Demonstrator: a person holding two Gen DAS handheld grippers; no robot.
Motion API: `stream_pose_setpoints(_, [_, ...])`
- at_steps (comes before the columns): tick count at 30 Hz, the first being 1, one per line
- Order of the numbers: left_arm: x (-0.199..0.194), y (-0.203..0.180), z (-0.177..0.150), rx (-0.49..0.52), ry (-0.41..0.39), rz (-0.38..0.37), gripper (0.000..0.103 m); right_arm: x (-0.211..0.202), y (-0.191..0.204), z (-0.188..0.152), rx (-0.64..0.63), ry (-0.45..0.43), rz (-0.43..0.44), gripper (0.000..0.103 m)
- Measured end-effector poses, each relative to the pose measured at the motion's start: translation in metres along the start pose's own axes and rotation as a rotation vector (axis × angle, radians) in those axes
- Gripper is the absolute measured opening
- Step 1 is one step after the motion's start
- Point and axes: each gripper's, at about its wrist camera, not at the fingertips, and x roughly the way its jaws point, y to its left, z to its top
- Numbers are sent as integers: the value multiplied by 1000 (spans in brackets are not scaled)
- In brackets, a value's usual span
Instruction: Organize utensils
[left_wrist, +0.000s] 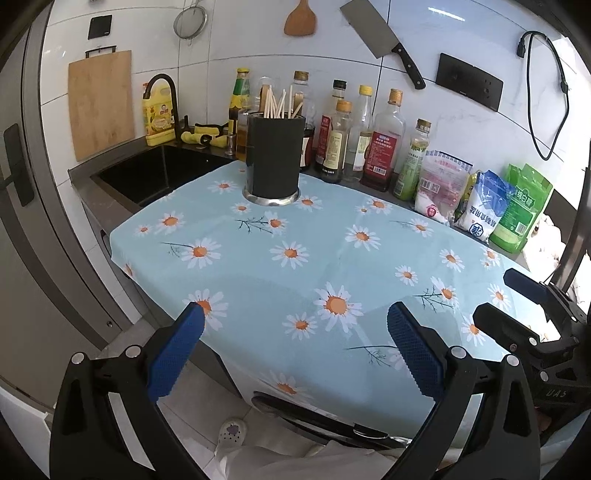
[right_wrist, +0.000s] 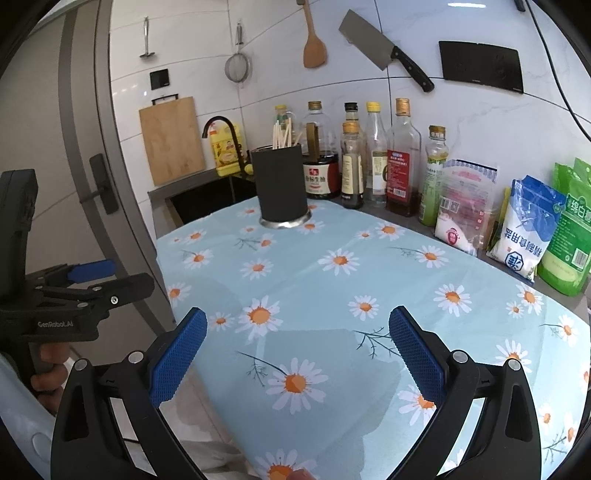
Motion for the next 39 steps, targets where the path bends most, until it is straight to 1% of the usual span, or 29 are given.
stream_pose_setpoints(11, [1,-3,1,-1,2,8,97,3,-6,-2,30,13,30,95])
stream_pose_setpoints(22, [1,-3,1,-2,7,7,97,0,-7,-1,1,3,-18,95])
stream_pose_setpoints(39, [1,0,0,4,12,-1,97,-1,-5,-3,-11,7,-24,95])
